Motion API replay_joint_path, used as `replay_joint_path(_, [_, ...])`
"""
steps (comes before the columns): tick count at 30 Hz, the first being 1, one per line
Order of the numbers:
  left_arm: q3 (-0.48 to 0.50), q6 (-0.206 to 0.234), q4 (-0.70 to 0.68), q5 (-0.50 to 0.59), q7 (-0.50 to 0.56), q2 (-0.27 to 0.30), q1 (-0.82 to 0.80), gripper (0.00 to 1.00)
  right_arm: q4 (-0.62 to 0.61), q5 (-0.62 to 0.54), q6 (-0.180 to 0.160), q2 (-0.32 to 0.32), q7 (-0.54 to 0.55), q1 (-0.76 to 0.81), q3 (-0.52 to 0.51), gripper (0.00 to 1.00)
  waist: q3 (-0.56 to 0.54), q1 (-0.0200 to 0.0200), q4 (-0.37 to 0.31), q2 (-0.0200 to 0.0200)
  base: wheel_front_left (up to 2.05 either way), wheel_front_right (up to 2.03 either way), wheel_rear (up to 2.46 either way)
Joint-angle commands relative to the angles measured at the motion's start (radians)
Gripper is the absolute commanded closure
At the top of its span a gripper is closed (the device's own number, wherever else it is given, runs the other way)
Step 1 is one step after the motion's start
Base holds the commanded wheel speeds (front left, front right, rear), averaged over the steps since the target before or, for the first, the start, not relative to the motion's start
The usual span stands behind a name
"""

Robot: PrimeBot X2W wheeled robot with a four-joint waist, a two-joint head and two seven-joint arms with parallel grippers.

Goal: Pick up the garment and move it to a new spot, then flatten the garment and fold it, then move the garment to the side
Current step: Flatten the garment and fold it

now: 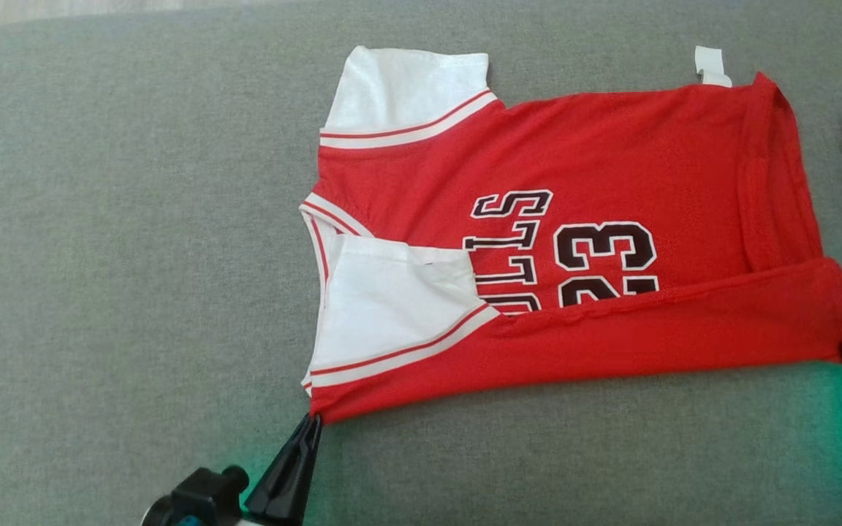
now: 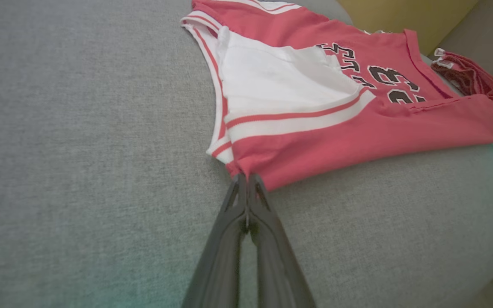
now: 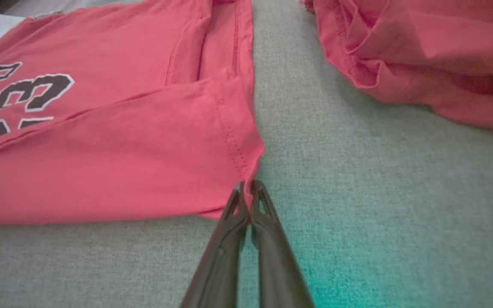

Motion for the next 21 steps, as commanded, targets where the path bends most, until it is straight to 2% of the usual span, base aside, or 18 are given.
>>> replay_joint_path(1, [0.029,0.008,-0.035,-0.003,0.002,0.018,-0.009,1.0,-0.019,-0.002,-0.001,-0.053,0.002,0.016,-0.01,1.0,0.006,0.0,-0.004,-0.0001,0.0,0.0,0.0])
replay_joint_path(4, [0.027,0.016,-0.07,-0.012,0.042,0.028,0.001,1.0,-0.052,-0.01,-0.001,-0.046,0.027,0.033,-0.03,1.0,0.016,0.0,-0.01,-0.0001,0.0,0.0,0.0])
replay_joint_path(5, [0.025,0.017,-0.081,-0.018,0.059,0.03,0.003,0.96,-0.062,-0.013,-0.001,-0.042,0.035,0.037,-0.038,0.92,0.02,0.0,-0.011,-0.0001,0.0,0.0,0.0])
replay_joint_path(6, [0.025,0.021,-0.092,-0.02,0.075,0.034,0.004,0.38,-0.072,-0.014,-0.001,-0.039,0.043,0.041,-0.046,0.35,0.025,0.0,-0.012,-0.0001,0.0,0.0,0.0])
replay_joint_path(7, [0.026,0.027,-0.106,-0.02,0.086,0.036,0.003,0.0,-0.084,-0.018,-0.001,-0.036,0.045,0.042,-0.059,0.0,0.03,0.0,-0.014,-0.0001,0.0,0.0,0.0])
replay_joint_path(11, [0.045,0.046,-0.188,-0.004,0.119,0.063,-0.032,0.0,-0.145,-0.024,-0.001,-0.036,0.047,0.056,-0.109,0.0,0.051,0.0,-0.016,-0.0001,0.0,0.0,0.0])
replay_joint_path(15, [0.078,0.036,-0.331,0.012,0.199,0.117,-0.149,0.0,-0.215,-0.037,-0.001,-0.044,0.051,0.068,-0.174,0.0,0.088,0.0,-0.016,-0.0001,0.0,0.0,0.0])
replay_joint_path(18, [0.102,-0.001,-0.417,0.021,0.302,0.163,-0.328,0.0,-0.281,-0.063,-0.001,-0.042,0.062,0.061,-0.223,0.0,0.13,0.0,-0.019,-0.0001,0.0,0.0,0.0])
replay_joint_path(20, [0.112,-0.037,-0.42,0.008,0.372,0.174,-0.482,0.0,-0.32,-0.088,-0.001,-0.036,0.077,0.042,-0.246,0.0,0.164,0.0,-0.028,-0.0001,0.0,0.0,0.0])
replay_joint_path(21, [0.104,-0.071,-0.372,0.002,0.447,0.183,-0.648,0.0,-0.354,-0.112,-0.001,-0.025,0.093,0.014,-0.256,0.0,0.198,0.0,-0.042,-0.0001,0.0,0.0,0.0])
